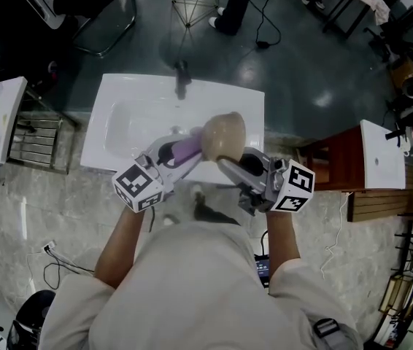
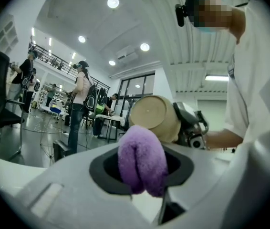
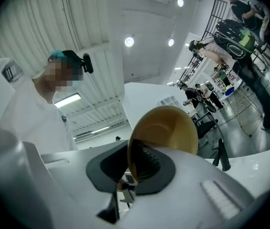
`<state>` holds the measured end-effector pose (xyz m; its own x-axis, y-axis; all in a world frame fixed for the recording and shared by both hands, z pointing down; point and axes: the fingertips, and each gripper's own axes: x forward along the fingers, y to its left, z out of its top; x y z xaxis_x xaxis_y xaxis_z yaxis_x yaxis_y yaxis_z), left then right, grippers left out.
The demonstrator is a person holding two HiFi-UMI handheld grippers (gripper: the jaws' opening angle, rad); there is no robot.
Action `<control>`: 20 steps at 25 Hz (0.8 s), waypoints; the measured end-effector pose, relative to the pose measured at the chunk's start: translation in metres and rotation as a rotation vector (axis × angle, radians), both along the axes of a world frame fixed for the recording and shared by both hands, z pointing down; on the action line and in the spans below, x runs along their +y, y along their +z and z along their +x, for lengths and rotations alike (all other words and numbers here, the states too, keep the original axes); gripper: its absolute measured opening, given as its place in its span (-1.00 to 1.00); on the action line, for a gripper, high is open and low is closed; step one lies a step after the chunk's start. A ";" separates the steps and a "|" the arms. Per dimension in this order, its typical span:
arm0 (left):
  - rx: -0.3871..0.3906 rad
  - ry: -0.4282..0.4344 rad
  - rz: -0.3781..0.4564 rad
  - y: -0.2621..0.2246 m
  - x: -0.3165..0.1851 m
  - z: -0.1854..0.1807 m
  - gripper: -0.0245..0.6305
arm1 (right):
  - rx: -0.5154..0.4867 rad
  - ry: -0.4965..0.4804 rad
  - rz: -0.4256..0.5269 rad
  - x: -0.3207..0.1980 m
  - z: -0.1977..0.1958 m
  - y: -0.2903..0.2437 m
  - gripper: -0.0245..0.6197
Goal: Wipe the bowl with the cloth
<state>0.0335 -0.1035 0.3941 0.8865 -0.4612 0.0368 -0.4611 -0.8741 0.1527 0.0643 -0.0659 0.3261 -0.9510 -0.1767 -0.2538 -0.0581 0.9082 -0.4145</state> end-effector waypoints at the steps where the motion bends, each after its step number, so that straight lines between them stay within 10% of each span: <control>1: 0.007 0.002 -0.006 0.000 0.001 0.000 -0.55 | -0.003 0.016 -0.007 -0.003 0.001 0.000 -0.88; 11: 0.039 0.050 0.014 -0.012 0.017 0.011 -0.55 | 0.187 0.249 -0.110 -0.042 0.007 0.041 -0.89; 20: -0.246 0.042 0.222 -0.011 0.018 0.023 -0.55 | 0.530 0.257 -0.001 -0.033 0.006 0.080 -0.89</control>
<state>0.0566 -0.0851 0.3828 0.8821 -0.4449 0.1548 -0.4230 -0.8927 -0.1555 0.0705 -0.0992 0.4065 -0.8748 -0.4182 0.2445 -0.4756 0.8374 -0.2693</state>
